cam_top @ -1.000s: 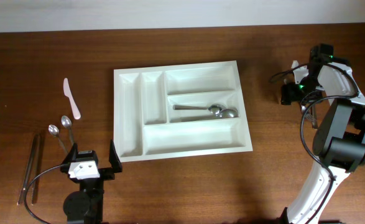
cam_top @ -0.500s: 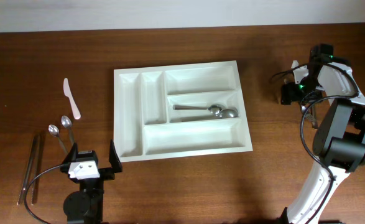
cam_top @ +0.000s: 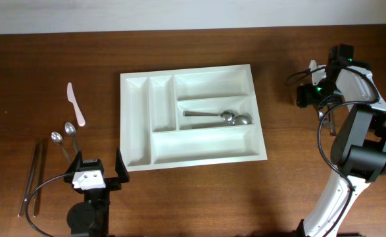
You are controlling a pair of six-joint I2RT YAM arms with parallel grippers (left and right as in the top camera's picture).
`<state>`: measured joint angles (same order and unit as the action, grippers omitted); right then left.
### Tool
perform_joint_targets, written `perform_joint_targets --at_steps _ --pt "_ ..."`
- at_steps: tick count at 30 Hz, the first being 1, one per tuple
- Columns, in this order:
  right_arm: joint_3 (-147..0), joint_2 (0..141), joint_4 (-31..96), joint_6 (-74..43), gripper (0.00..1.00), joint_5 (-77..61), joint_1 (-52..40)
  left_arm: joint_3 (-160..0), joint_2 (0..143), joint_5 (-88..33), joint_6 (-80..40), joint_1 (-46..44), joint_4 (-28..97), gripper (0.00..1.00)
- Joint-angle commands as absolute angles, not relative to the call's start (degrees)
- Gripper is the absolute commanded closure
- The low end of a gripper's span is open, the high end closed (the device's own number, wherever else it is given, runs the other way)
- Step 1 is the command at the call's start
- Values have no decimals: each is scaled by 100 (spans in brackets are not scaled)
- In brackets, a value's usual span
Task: Pack container
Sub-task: 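Lower the right gripper onto the third spoon and grasp it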
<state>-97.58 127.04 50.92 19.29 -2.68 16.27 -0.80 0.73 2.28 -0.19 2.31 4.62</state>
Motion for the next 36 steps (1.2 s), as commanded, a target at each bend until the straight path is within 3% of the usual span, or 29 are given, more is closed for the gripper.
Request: perform_joint_targets --at_steps 1,14,19,25,32,36 --pt "-9738 12833 5096 1922 14 -320 1653 -51 34 165 49 209 473 1" --pt "-9738 12999 5428 1918 21 -322 1653 -51 34 165 49 209 473 1" --pt "-9738 12999 5618 1918 44 -327 1651 -51 34 165 49 209 473 1" --pt "-9738 12999 5752 1900 59 -327 1647 -51 34 165 49 209 473 1" --pt "-9738 12999 5787 1555 90 -451 1647 -51 34 165 49 209 473 1" --pt "-9738 12999 5784 1555 92 -607 1647 -51 34 165 49 209 473 1"
